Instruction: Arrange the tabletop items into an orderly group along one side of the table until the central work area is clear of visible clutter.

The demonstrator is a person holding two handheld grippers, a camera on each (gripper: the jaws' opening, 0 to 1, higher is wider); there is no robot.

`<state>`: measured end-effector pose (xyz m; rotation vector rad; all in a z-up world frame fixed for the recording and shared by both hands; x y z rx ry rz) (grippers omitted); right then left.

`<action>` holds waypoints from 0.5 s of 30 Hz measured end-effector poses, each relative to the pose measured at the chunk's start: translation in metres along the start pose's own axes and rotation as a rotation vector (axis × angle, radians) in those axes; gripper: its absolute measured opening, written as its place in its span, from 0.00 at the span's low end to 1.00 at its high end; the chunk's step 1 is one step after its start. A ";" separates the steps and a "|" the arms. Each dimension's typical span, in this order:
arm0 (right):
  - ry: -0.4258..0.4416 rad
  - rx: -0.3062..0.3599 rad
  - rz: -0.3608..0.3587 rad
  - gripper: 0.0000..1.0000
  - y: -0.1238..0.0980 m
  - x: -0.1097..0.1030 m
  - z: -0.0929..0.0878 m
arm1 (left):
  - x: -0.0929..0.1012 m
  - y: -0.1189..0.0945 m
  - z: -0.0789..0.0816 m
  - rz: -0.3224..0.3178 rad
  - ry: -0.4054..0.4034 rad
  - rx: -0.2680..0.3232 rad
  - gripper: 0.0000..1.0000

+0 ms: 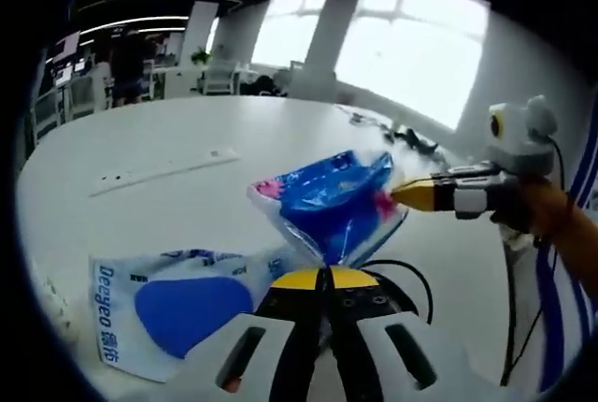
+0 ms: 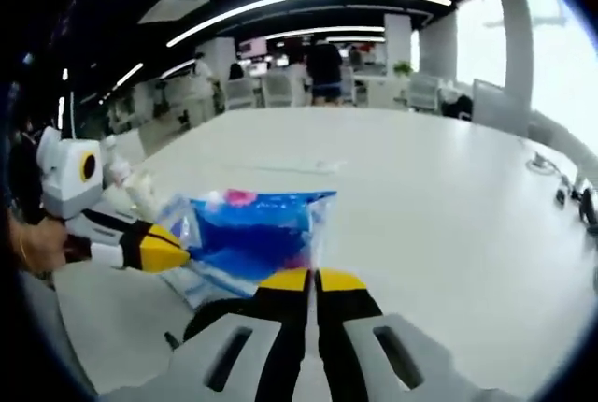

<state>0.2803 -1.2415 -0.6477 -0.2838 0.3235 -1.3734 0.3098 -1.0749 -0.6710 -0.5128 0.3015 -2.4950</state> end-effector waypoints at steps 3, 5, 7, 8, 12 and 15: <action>0.005 -0.005 -0.015 0.00 0.006 0.011 -0.003 | 0.001 0.008 -0.003 -0.001 -0.013 -0.008 0.01; 0.004 -0.005 -0.017 0.00 0.010 0.017 -0.004 | 0.001 0.012 -0.005 0.002 -0.023 -0.013 0.01; 0.011 -0.008 -0.023 0.00 0.012 0.023 -0.007 | 0.000 0.017 -0.006 0.005 -0.027 -0.013 0.01; 0.017 -0.008 -0.029 0.00 0.013 0.025 -0.008 | 0.000 0.018 -0.007 0.003 -0.027 -0.017 0.01; 0.044 -0.013 -0.040 0.00 0.016 0.027 -0.014 | -0.003 0.025 -0.009 0.011 -0.046 -0.022 0.01; 0.050 -0.019 -0.049 0.00 0.019 0.032 -0.017 | -0.002 0.030 -0.012 0.013 -0.058 -0.026 0.01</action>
Point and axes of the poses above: the point that each gripper's makers call its tool centre point, and the gripper's own axes: y roughly forward along the fingers, x roughly to its right, z roughly out of its top, the point moved 6 cm from there along -y, roughly backward along the fingers, and after that the axes turned 10 degrees about x, right-handed, at the moved point
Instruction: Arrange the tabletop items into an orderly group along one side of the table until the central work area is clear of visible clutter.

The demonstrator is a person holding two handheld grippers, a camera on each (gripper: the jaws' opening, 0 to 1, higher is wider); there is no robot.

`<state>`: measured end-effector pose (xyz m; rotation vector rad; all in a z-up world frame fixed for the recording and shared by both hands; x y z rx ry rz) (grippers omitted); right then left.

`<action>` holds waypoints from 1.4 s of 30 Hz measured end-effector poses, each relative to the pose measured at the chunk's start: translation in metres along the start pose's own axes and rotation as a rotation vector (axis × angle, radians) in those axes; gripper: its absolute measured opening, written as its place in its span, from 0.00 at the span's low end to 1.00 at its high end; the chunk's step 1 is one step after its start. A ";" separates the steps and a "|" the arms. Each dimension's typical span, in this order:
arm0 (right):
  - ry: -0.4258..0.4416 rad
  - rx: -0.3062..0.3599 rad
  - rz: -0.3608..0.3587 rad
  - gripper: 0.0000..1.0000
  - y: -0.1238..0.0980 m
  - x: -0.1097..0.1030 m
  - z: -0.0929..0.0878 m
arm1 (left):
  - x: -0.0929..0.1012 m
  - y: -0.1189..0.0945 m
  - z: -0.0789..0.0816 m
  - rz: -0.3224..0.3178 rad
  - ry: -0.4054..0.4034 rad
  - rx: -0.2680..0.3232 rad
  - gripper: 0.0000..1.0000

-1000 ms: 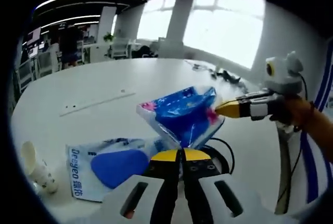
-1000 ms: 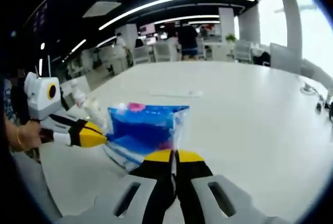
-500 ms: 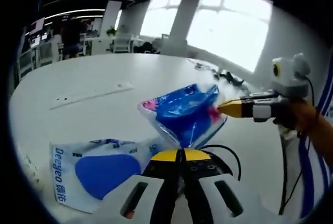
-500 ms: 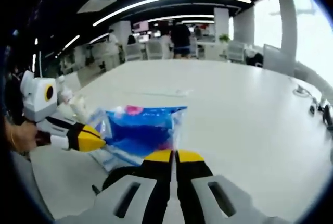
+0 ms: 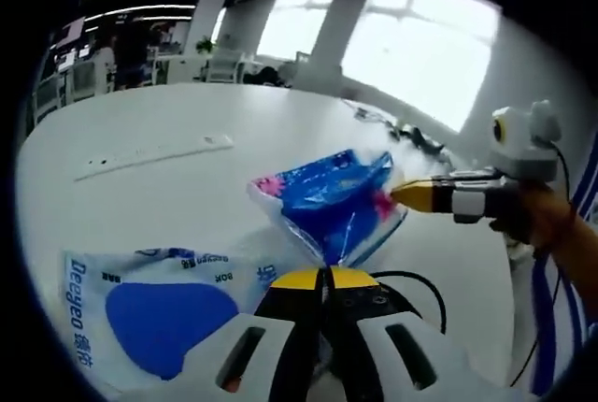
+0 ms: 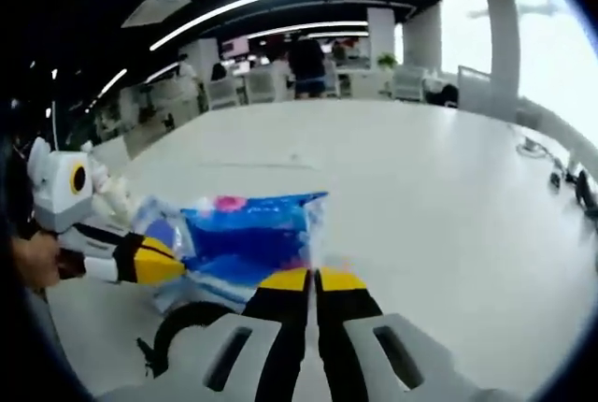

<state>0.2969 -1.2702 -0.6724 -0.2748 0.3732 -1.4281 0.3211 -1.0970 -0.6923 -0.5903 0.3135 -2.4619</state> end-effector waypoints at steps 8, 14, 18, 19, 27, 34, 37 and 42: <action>-0.038 -0.008 -0.014 0.00 0.011 0.008 -0.003 | 0.000 0.010 -0.007 -0.001 -0.010 -0.031 0.01; -0.028 -0.010 -0.024 0.00 0.017 0.017 -0.008 | -0.002 0.017 -0.007 0.004 -0.015 -0.037 0.01; -0.036 -0.019 -0.024 0.00 0.020 0.018 -0.013 | -0.002 0.023 -0.009 -0.003 -0.008 -0.059 0.01; -0.036 -0.023 -0.021 0.00 0.021 0.018 -0.015 | -0.002 0.023 -0.009 -0.004 -0.001 -0.058 0.01; -0.021 -0.030 -0.016 0.00 0.027 0.025 -0.022 | -0.002 0.028 -0.009 0.010 0.030 -0.060 0.02; -0.017 -0.046 -0.014 0.00 0.029 0.027 -0.029 | 0.000 0.033 -0.009 0.025 0.070 -0.058 0.03; -0.021 -0.050 -0.013 0.00 0.030 0.030 -0.031 | -0.001 0.031 -0.008 0.033 0.082 -0.056 0.05; -0.045 -0.064 -0.004 0.02 0.033 0.035 -0.036 | -0.004 0.027 -0.007 0.043 0.054 -0.054 0.04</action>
Point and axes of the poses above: the point that each gripper's makers call its tool centre point, and the gripper's own axes: y roughly forward along the fingers, x roughly to its right, z roughly out of its top, the point moved 6 cm from there along -y, roughly backward along the fingers, and after that the axes turned 10 degrees about x, right-handed, at the moved point
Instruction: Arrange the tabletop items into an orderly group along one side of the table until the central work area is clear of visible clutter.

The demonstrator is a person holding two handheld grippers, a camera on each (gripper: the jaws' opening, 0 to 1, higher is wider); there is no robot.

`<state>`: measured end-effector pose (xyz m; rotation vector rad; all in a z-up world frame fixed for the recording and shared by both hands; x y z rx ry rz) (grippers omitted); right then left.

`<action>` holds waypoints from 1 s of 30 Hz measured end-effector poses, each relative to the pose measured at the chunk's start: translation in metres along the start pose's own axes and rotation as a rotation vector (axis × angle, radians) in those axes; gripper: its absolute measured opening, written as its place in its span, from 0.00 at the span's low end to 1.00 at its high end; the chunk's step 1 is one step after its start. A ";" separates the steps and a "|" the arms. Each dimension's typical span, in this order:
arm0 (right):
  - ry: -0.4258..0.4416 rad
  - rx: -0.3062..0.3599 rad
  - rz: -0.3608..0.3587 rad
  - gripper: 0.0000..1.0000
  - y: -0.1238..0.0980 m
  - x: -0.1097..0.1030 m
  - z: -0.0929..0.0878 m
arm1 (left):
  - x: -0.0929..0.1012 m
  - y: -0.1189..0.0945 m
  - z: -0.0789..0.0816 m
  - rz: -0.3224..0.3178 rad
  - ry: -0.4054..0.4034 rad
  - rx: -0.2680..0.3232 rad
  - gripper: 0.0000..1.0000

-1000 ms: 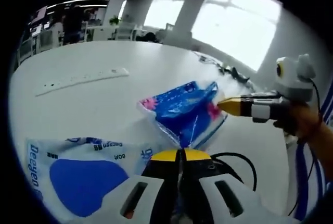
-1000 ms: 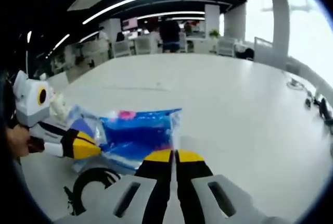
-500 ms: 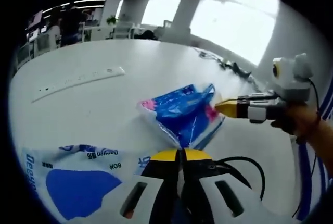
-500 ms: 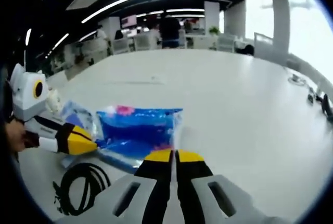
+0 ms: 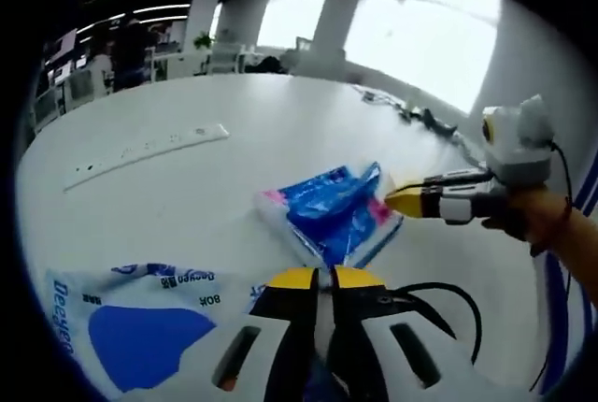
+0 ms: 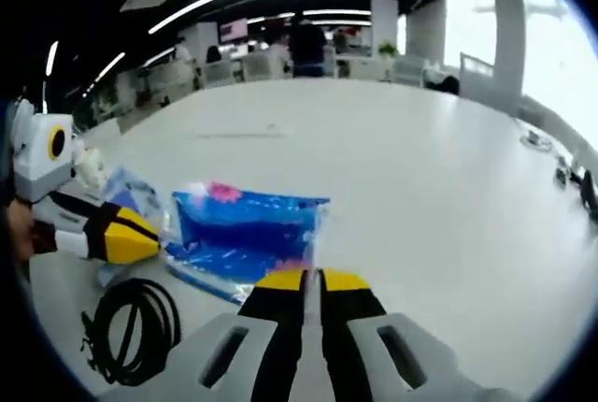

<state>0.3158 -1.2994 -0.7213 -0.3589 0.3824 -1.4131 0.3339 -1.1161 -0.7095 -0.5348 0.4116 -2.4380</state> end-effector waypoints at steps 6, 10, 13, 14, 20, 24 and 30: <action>0.033 0.022 -0.003 0.03 0.002 -0.001 0.003 | 0.002 -0.007 0.002 -0.003 -0.016 0.004 0.07; 0.063 0.024 -0.008 0.04 0.004 0.000 0.004 | 0.001 -0.013 0.004 -0.011 -0.052 0.017 0.09; 0.112 0.036 -0.024 0.08 0.002 0.000 0.008 | -0.001 -0.018 0.007 -0.005 -0.035 0.031 0.11; 0.118 0.039 -0.027 0.10 0.003 0.001 0.009 | -0.002 -0.019 0.009 -0.005 -0.030 0.038 0.12; 0.122 0.038 -0.047 0.26 -0.004 -0.002 0.019 | -0.006 -0.029 0.013 0.005 0.012 0.053 0.23; 0.122 0.033 -0.036 0.42 -0.012 -0.023 0.028 | -0.009 -0.035 0.019 0.028 0.033 0.074 0.36; 0.115 0.007 0.007 0.61 -0.021 -0.049 0.035 | -0.017 -0.050 0.025 0.055 0.066 0.113 0.55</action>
Point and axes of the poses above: the point that each gripper's makers call its tool centre point, and the gripper's own axes: y roughly forward along the fingers, x roughly to its right, z roughly out of its top, the point moved 6 cm from there along -y, roughly backward along the fingers, and after that the axes turned 10 degrees about x, right-handed, at the moved point
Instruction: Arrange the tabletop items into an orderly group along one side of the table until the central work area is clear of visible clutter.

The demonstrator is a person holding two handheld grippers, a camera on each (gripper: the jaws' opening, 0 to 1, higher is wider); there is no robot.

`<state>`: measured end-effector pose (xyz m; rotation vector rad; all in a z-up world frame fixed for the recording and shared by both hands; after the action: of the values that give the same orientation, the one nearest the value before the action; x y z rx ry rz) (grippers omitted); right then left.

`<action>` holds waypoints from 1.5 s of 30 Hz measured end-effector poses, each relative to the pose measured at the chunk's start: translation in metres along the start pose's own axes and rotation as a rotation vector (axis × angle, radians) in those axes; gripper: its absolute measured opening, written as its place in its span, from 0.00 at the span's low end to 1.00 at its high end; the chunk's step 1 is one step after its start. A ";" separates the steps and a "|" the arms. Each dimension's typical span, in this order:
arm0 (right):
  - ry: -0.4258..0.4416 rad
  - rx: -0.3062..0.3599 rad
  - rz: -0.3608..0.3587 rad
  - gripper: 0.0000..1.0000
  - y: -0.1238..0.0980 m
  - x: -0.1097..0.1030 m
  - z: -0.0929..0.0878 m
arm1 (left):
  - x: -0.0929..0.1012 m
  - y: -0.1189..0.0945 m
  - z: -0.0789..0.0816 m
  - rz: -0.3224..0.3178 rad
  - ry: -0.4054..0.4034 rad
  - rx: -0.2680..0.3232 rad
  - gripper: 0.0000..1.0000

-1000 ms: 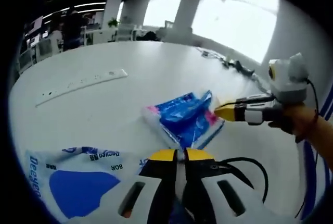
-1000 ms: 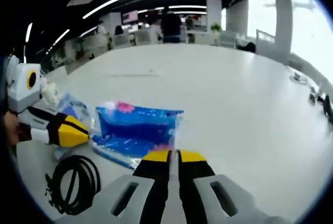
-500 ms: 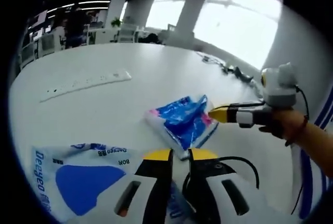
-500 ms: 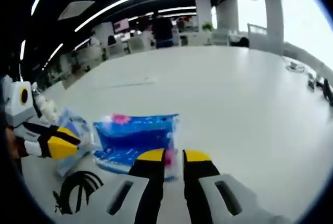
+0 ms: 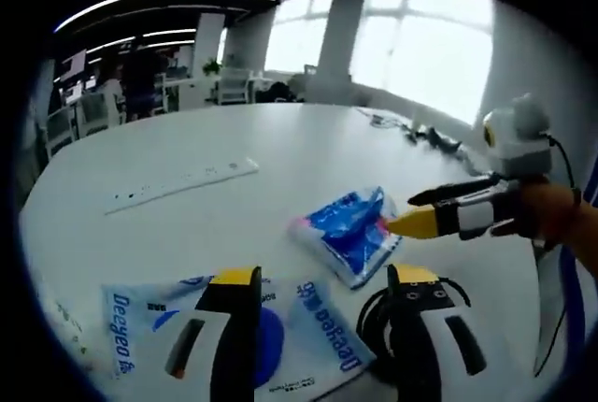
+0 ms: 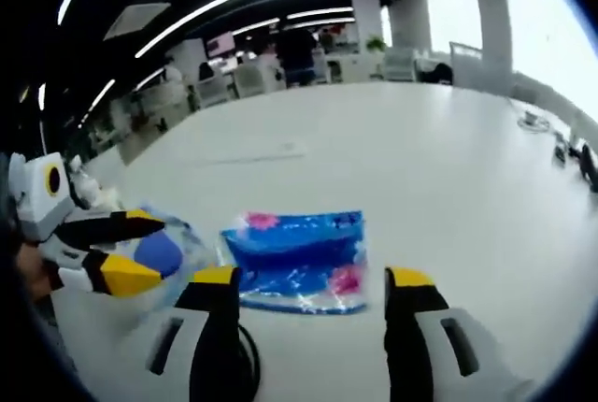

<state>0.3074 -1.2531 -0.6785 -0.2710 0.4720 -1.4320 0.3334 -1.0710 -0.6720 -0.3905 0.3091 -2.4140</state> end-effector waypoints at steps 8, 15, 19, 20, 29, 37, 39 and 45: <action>0.013 0.006 0.058 0.74 -0.013 -0.031 0.011 | -0.015 -0.031 0.000 0.025 0.041 0.017 0.74; -0.007 0.017 0.088 0.81 -0.022 -0.050 0.016 | -0.025 -0.050 0.003 0.032 0.051 0.021 0.86; -0.014 0.005 0.103 0.83 -0.026 -0.061 0.012 | -0.032 -0.063 0.000 0.055 0.078 0.020 0.88; -0.020 -0.002 0.105 0.83 -0.027 -0.063 0.011 | -0.033 -0.065 0.000 0.054 0.075 0.020 0.88; -0.041 -0.032 0.192 0.88 -0.030 -0.091 0.006 | -0.048 -0.089 -0.014 0.099 0.072 0.000 0.89; -0.038 -0.035 0.243 0.87 -0.028 -0.114 -0.001 | -0.068 -0.103 -0.019 0.139 0.079 0.004 0.88; -0.037 -0.036 0.252 0.87 -0.029 -0.120 -0.004 | -0.072 -0.106 -0.020 0.144 0.084 0.003 0.87; -0.027 -0.039 0.265 0.79 -0.030 -0.134 -0.013 | -0.089 -0.115 -0.030 0.168 0.094 -0.014 0.83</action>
<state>0.2657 -1.1236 -0.6561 -0.2490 0.4949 -1.1606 0.3218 -0.9228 -0.6804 -0.2473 0.3846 -2.2703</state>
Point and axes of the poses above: the point that each gripper's makers call its tool centre point, and the gripper's own axes: y roughly forward along the fingers, x roughly to its right, z roughly out of its top, the point moved 6 cm from there along -y, roughly backward along the fingers, and after that the axes turned 10 degrees about x, right-handed, at the moved point
